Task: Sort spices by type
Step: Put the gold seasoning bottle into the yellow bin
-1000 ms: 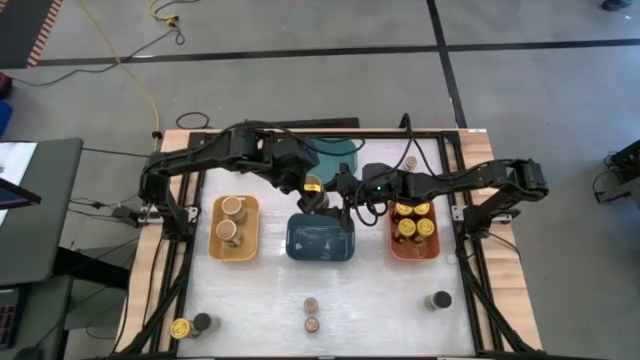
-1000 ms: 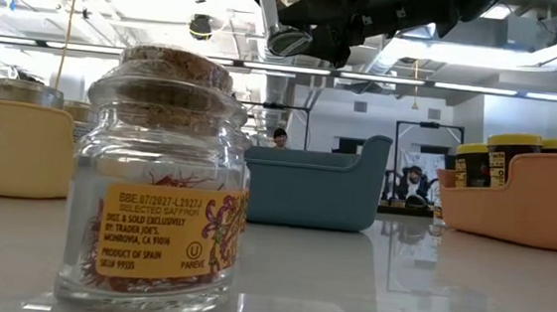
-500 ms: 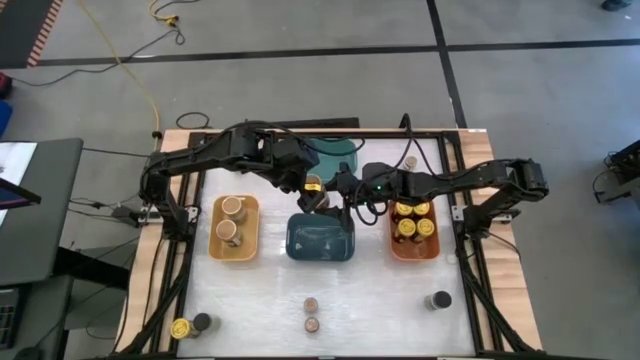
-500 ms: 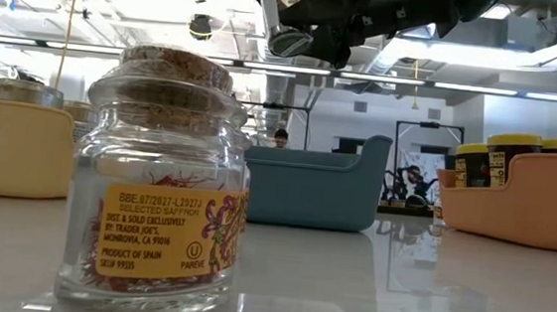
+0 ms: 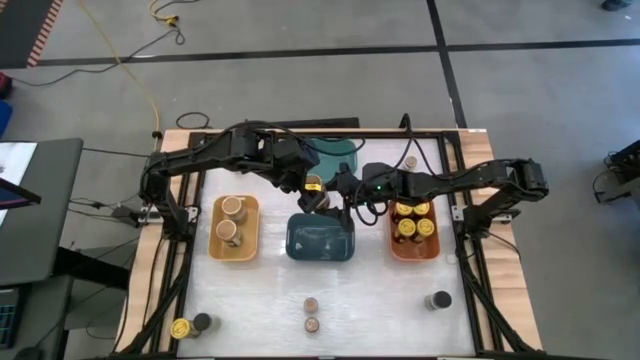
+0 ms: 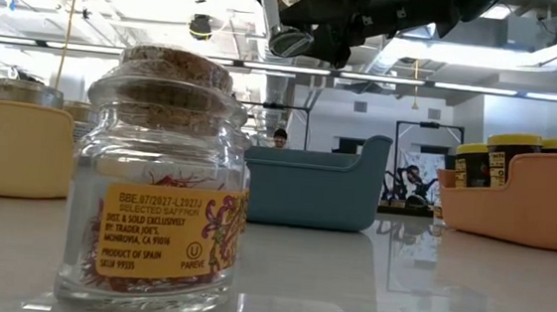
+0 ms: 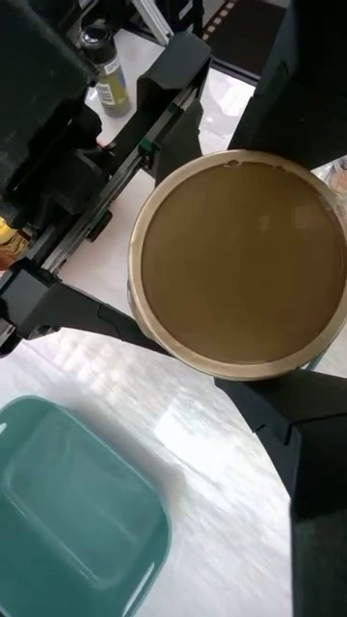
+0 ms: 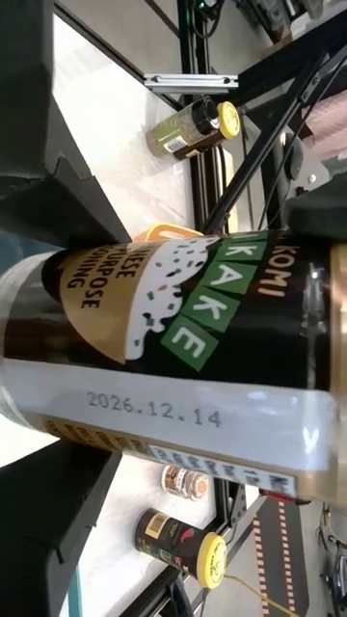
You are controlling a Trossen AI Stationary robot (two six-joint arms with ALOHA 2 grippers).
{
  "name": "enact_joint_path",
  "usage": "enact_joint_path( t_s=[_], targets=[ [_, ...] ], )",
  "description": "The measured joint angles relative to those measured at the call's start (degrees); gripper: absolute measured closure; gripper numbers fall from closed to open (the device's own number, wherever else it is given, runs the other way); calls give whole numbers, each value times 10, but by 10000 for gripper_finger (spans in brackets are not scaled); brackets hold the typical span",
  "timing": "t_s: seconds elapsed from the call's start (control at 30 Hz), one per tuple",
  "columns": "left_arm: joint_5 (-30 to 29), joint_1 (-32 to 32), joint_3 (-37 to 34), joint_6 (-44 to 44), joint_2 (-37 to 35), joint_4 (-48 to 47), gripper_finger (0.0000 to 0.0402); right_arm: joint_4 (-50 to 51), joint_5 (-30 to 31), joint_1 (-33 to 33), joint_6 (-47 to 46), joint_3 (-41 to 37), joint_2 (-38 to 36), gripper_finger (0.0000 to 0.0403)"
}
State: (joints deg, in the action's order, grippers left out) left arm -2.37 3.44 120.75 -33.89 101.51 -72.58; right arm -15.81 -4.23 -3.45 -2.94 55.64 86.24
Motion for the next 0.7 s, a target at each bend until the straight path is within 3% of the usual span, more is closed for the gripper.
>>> enact_joint_path(
  t_s=[0.3, 0.6, 0.7],
  targets=[
    [-3, 0, 0, 0, 0, 3, 135, -1, 0, -4, -33, 0, 0, 8],
    [-42, 2, 0, 23, -9, -36, 135, 19, 0, -16, -31, 0, 0, 34],
    [-93, -3, 0, 15, -15, -100, 135, 19, 0, -16, -31, 0, 0, 34]
  ],
)
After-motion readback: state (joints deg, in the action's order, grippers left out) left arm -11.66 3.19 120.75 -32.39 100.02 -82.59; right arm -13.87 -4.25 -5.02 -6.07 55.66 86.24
